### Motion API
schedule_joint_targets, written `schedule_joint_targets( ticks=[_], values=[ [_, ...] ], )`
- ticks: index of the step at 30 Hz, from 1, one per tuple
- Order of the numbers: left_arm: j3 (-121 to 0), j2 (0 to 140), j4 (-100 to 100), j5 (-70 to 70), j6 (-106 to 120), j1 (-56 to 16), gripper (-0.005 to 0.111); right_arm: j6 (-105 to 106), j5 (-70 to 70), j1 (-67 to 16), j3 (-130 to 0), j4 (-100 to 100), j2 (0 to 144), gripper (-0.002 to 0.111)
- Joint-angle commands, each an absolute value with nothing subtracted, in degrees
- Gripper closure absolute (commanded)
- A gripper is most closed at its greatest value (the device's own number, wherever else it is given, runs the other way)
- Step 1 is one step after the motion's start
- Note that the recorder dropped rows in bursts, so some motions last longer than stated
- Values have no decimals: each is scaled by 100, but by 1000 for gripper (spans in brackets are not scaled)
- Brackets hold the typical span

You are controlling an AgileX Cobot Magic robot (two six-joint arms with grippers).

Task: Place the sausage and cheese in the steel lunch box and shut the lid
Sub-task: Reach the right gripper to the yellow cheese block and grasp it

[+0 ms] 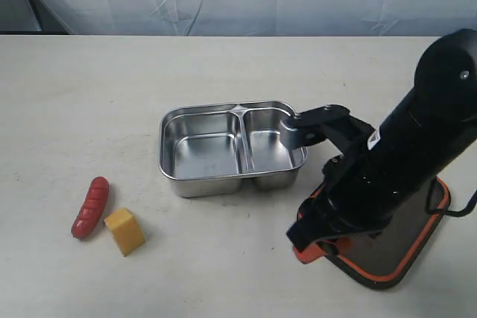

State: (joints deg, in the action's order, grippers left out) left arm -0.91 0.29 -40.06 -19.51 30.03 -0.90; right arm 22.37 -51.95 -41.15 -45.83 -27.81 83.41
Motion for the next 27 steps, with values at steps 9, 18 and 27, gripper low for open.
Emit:
schedule_joint_targets(
  ticks=[9, 18, 27],
  values=[
    [-84, 0, -3971, -1946, 3019, -129, 107, 2239, -3396, -6341, -5674, -3119, 8781, 62],
    [-84, 0, -3971, -1946, 3019, -129, 107, 1428, -3370, -6866, -6851, -2764, 10151, 62],
    [-84, 0, -3971, -1946, 3019, -129, 107, 541, -3642, -6866, -7808, -1842, 11164, 62]
  ],
)
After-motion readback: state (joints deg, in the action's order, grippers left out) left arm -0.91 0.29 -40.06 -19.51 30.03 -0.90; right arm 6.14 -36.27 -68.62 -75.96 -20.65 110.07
